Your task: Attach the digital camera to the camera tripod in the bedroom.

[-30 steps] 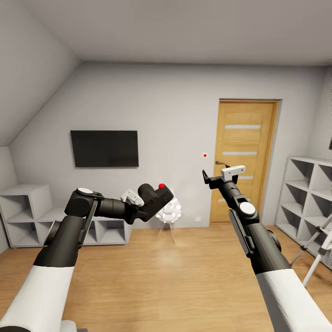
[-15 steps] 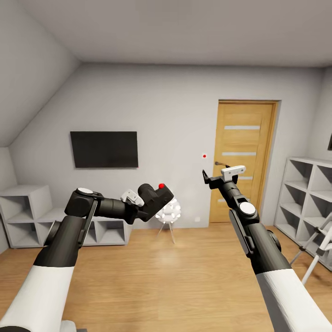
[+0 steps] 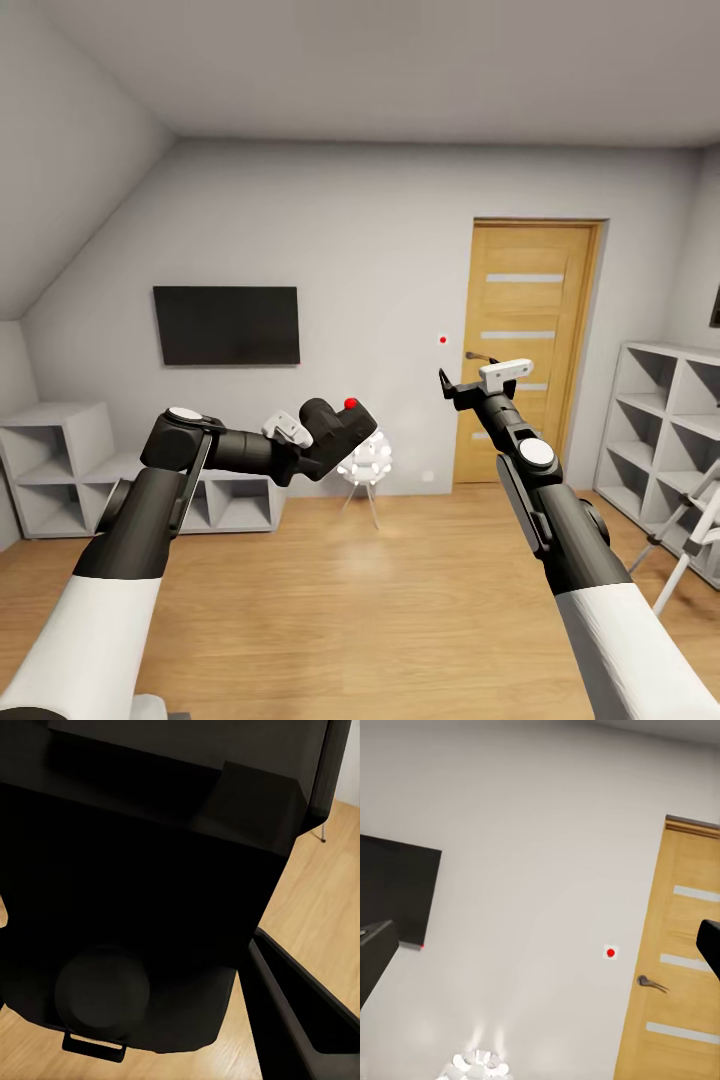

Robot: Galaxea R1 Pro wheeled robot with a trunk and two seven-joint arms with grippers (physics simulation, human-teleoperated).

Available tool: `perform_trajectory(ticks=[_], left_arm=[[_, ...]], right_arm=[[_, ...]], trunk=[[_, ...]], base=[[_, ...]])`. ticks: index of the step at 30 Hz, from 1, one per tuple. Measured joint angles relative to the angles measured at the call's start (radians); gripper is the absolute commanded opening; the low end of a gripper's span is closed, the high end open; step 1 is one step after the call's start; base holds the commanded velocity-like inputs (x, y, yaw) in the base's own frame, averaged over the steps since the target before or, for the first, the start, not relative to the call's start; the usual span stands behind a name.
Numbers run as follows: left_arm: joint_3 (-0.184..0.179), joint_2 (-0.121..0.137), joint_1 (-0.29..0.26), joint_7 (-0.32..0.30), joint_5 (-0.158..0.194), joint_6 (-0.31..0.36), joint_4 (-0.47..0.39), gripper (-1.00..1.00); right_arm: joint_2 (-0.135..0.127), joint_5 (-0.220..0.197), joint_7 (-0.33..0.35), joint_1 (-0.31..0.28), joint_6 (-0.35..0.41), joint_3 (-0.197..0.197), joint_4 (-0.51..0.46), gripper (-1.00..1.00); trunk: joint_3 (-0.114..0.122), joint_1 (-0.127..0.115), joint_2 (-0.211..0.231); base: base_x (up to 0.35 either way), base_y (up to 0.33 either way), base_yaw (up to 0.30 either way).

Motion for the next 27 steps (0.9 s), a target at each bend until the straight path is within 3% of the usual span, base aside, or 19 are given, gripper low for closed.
perform_trajectory(ticks=[21, 27], left_arm=[[0.0, 0.0, 0.0, 0.0, 0.0, 0.0, 0.001, -1.0], [0.001, 0.002, 0.0, 0.0, 0.0, 0.0, 0.001, -1.0]], right_arm=[[0.0, 0.0, 0.0, 0.0, 0.002, 0.0, 0.002, 1.0], [0.0, 0.0, -0.006, 0.0, 0.004, 0.0, 0.073, 1.0]], trunk=[[0.006, -0.008, 0.014], [0.006, -0.008, 0.015]], base=[[0.0, 0.0, 0.0], [0.0, 0.0, 0.0]])
